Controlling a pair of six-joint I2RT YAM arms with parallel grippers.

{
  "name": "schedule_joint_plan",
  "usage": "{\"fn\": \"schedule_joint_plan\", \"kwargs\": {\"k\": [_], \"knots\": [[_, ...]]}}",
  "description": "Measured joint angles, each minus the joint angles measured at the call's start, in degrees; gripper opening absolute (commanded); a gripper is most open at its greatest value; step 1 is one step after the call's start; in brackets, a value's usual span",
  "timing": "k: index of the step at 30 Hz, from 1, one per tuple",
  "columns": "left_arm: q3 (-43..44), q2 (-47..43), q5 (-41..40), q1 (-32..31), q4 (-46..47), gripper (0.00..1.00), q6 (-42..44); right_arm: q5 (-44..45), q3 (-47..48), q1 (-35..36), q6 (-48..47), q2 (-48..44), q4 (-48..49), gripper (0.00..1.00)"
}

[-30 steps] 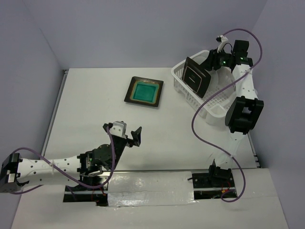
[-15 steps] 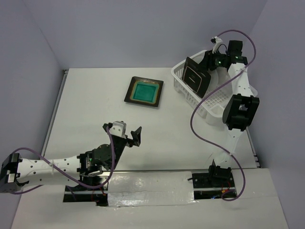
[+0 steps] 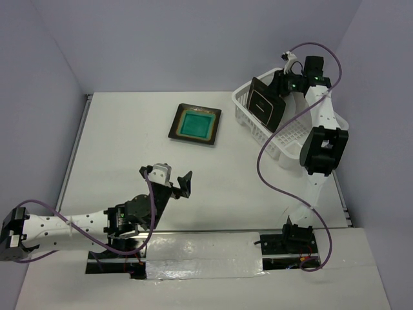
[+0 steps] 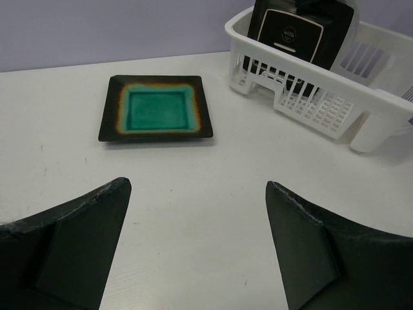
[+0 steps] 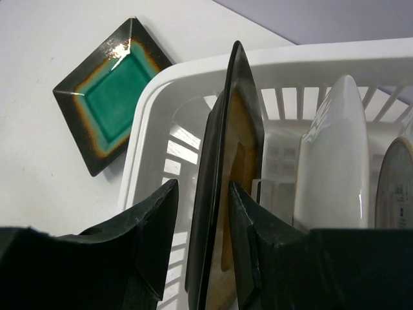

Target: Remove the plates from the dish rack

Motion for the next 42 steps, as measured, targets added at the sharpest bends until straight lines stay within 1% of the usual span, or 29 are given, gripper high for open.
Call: {"fn": "schedule_joint_plan", "kwargs": {"k": [4, 8, 11, 12, 13, 14, 17, 20, 23, 27, 42], "knots": [[0.0, 0.0, 0.0, 0.0, -0.17, 0.98, -0.04, -0.26, 0.17, 0.0, 0.11, 1.11, 0.04, 0.4], [0.0, 0.0, 0.0, 0.0, -0.24, 0.98, -0.04, -0.39, 0.17, 0.0, 0.42, 1.77, 0.26, 0.39], [0.0, 0.0, 0.0, 0.0, -0.22, 0.98, -0.04, -0.39, 0.17, -0.02, 0.39, 1.77, 0.33, 0.35], [0.0, 0.0, 0.0, 0.0, -0.24, 0.98, -0.04, -0.42, 0.17, -0.02, 0.42, 1.77, 0.33, 0.3], [0.0, 0.0, 0.0, 0.0, -0.24, 0.98, -0.04, -0.39, 0.17, -0.02, 0.39, 1.77, 0.37, 0.28], [0.0, 0.0, 0.0, 0.0, -0.24, 0.98, -0.04, -0.66, 0.17, -0.02, 0.48, 1.77, 0.44, 0.24], [0.0, 0.0, 0.0, 0.0, -0.22, 0.98, -0.02, -1.18, 0.17, -0.02, 0.98, 1.77, 0.39, 0.18], [0.0, 0.0, 0.0, 0.0, -0.24, 0.98, -0.02, -1.49, 0.17, -0.02, 1.77, 1.77, 0.24, 0.06], [0.0, 0.04, 0.0, 0.0, -0.22, 0.98, -0.02, -1.77, 0.04, -0.02, 2.12, 1.77, 0.42, 0.02], [0.0, 0.07, -0.02, 0.0, -0.24, 0.98, -0.02, -2.16, -0.07, -0.02, 2.84, 1.75, 0.68, 0.0], [0.0, 0.11, -0.04, 0.0, -0.24, 0.98, 0.0, -4.42, -0.07, -0.02, 6.32, 1.75, 2.16, 0.0]]}}
